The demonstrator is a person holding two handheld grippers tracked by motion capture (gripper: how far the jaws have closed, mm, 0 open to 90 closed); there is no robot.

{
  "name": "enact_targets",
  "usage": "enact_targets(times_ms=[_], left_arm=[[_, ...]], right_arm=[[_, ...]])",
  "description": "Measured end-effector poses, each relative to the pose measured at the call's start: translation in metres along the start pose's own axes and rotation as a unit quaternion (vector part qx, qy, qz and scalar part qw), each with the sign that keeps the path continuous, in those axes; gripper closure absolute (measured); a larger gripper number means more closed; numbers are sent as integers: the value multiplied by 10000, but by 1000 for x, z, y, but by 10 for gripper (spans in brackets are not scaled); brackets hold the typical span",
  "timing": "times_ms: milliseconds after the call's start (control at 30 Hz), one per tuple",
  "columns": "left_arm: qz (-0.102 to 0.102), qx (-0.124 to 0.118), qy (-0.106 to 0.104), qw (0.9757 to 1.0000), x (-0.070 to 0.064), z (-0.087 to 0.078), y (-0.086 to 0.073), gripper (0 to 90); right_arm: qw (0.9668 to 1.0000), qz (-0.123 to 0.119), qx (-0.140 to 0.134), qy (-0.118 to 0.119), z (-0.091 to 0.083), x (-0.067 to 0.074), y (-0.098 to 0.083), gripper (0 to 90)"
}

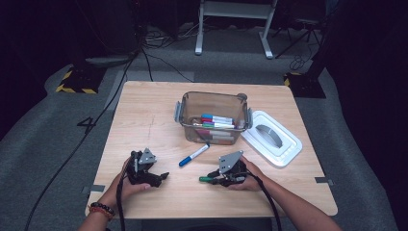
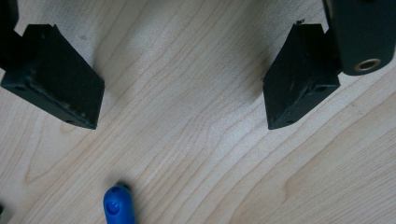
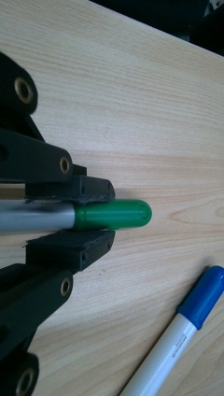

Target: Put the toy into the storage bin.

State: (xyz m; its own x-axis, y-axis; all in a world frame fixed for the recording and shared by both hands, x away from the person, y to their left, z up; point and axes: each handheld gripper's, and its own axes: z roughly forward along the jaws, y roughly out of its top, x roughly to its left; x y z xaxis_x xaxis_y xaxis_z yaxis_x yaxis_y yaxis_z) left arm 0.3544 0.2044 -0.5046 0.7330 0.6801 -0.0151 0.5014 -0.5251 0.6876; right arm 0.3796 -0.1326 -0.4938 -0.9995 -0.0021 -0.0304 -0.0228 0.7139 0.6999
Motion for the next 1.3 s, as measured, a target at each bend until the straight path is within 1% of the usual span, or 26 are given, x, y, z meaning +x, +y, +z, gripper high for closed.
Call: enact_targets(times_ms=[200, 267, 400, 467, 600, 667, 767, 833, 867, 900, 1000, 1133, 1167, 1233, 1300], left_arm=[[-2, 0, 7, 10000, 0, 0, 0, 130], [-2, 0, 5, 10000, 0, 0, 0, 130], [-7, -1, 9, 10000, 0, 0, 0, 130], [-6, -2, 11, 10000, 0, 0, 0, 130], [-2, 2, 4, 10000, 0, 0, 0, 130], [2, 3, -1, 10000, 0, 0, 0, 129], [2, 3, -2, 10000, 0, 0, 0, 129], [3, 3, -1, 10000, 0, 0, 0, 129], [3, 3, -1, 10000, 0, 0, 0, 129], [8, 5, -3, 10000, 0, 0, 0, 128], [6, 3, -3, 10000, 0, 0, 0, 128], [6, 4, -3, 10000, 0, 0, 0, 128], [6, 3, -4, 10000, 0, 0, 0, 128], [6, 4, -4, 10000, 0, 0, 0, 128], [6, 3, -3, 10000, 0, 0, 0, 128]], right_arm=[[9999, 136, -79, 23, -6, -2, -5, 746], [9998, 124, -119, -41, -10, -2, -4, 746], [9992, 189, -331, -151, -24, -3, -3, 746], [9988, 203, -393, -222, -31, -3, -2, 746], [9974, 249, -565, -360, -46, -6, 1, 746], [9963, 264, -667, -467, -55, -8, 4, 746], [9943, 265, -820, -624, -71, -10, 10, 746], [9934, 239, -863, -714, -81, -10, 15, 746], [9934, 239, -863, -714, -81, -10, 15, 746], [9919, 219, -934, -828, -95, -11, 21, 746], [9903, 204, -959, -988, -112, -15, 29, 746], [9877, 195, -1043, -1145, -131, -22, 42, 746], [9876, 169, -1027, -1173, -135, -24, 45, 746], [9858, 159, -1041, -1307, -143, -31, 53, 746], [9846, 157, -1075, -1370, -148, -37, 59, 746]])
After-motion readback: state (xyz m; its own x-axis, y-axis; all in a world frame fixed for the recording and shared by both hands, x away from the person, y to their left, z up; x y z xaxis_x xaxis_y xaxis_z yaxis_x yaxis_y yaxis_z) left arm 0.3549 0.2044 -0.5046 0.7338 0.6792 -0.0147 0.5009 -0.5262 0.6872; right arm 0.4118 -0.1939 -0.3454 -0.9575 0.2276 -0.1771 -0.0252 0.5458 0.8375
